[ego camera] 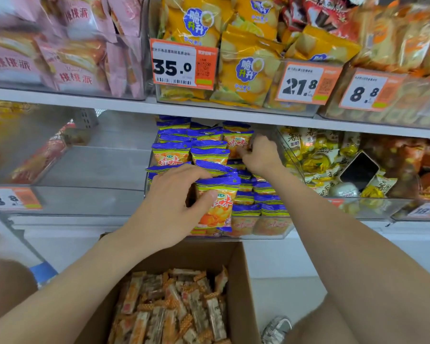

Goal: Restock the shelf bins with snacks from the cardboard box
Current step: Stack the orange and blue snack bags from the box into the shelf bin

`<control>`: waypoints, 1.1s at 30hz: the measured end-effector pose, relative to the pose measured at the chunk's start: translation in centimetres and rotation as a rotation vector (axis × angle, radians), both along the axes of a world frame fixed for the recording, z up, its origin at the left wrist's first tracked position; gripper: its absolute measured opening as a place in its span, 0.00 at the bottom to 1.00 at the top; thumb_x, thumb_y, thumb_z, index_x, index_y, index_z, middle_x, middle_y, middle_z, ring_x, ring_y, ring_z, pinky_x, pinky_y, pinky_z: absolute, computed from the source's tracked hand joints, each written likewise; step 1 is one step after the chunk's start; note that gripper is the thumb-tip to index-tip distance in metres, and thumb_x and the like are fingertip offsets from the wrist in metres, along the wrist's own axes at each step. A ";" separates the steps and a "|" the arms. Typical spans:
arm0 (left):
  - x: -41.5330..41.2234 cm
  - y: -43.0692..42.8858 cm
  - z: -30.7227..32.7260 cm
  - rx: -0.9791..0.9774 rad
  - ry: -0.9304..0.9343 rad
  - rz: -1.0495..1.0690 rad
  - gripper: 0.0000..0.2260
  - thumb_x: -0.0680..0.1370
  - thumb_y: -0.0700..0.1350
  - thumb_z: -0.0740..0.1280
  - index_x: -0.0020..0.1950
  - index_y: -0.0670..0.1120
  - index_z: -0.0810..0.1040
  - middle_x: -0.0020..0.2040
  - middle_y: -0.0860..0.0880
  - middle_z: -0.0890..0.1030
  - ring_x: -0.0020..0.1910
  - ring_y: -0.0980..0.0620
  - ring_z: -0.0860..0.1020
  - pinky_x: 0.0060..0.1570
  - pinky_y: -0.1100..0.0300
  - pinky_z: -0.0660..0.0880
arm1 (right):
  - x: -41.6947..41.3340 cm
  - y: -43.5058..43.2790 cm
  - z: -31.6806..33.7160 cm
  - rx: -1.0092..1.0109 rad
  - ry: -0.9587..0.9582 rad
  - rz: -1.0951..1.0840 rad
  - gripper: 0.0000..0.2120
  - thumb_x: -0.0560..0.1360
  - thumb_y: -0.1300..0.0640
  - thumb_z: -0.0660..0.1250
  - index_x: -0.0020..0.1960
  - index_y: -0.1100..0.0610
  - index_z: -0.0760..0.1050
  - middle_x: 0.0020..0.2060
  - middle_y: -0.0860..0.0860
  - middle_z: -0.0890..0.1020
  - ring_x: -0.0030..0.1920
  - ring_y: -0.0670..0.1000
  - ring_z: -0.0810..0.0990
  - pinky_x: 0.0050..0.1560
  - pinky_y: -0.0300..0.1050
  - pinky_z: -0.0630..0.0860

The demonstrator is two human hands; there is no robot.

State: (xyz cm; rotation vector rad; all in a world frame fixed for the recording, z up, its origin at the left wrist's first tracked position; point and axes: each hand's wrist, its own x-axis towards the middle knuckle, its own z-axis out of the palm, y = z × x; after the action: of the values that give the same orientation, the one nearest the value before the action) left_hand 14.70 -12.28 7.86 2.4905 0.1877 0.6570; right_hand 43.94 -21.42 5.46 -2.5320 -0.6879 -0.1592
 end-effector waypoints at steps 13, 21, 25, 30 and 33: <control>0.4 0.1 0.3 -0.329 -0.149 0.056 0.22 0.76 0.70 0.66 0.64 0.60 0.79 0.60 0.61 0.81 0.63 0.56 0.79 0.60 0.46 0.80 | -14.0 -9.6 7.8 0.255 0.515 0.620 0.20 0.76 0.44 0.77 0.55 0.60 0.81 0.49 0.58 0.84 0.52 0.62 0.84 0.55 0.62 0.81; 1.1 -1.2 -0.2 -0.093 -0.068 0.068 0.21 0.77 0.70 0.64 0.62 0.57 0.74 0.57 0.60 0.78 0.60 0.55 0.75 0.65 0.44 0.71 | -12.2 -9.5 6.3 0.373 0.623 0.596 0.09 0.80 0.57 0.74 0.46 0.62 0.78 0.41 0.54 0.80 0.46 0.50 0.83 0.55 0.52 0.84; 1.6 -0.4 -0.2 0.070 -0.027 0.133 0.21 0.76 0.72 0.64 0.56 0.57 0.77 0.53 0.60 0.82 0.59 0.52 0.75 0.65 0.45 0.64 | -9.9 -9.4 6.0 0.595 0.736 0.413 0.06 0.83 0.65 0.66 0.53 0.58 0.81 0.54 0.61 0.86 0.47 0.54 0.86 0.47 0.50 0.81; 2.1 -0.7 -0.2 0.040 -0.066 0.205 0.17 0.75 0.69 0.69 0.49 0.58 0.76 0.46 0.63 0.79 0.55 0.55 0.74 0.64 0.45 0.65 | -10.3 -8.4 5.7 0.599 0.942 0.387 0.20 0.75 0.45 0.70 0.59 0.59 0.77 0.47 0.55 0.82 0.44 0.55 0.84 0.52 0.55 0.82; 2.1 -1.0 -0.3 0.048 -0.084 0.234 0.16 0.75 0.68 0.69 0.48 0.57 0.76 0.45 0.63 0.78 0.54 0.55 0.75 0.63 0.45 0.66 | -10.6 -8.1 5.4 0.504 0.826 0.492 0.24 0.73 0.42 0.78 0.61 0.55 0.76 0.46 0.53 0.80 0.46 0.53 0.82 0.50 0.48 0.82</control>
State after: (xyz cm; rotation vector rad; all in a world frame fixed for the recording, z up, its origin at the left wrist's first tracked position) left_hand 16.81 -13.30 7.51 2.5025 0.4416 0.8687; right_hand 33.37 -29.56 10.90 -1.6559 -0.7586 0.7436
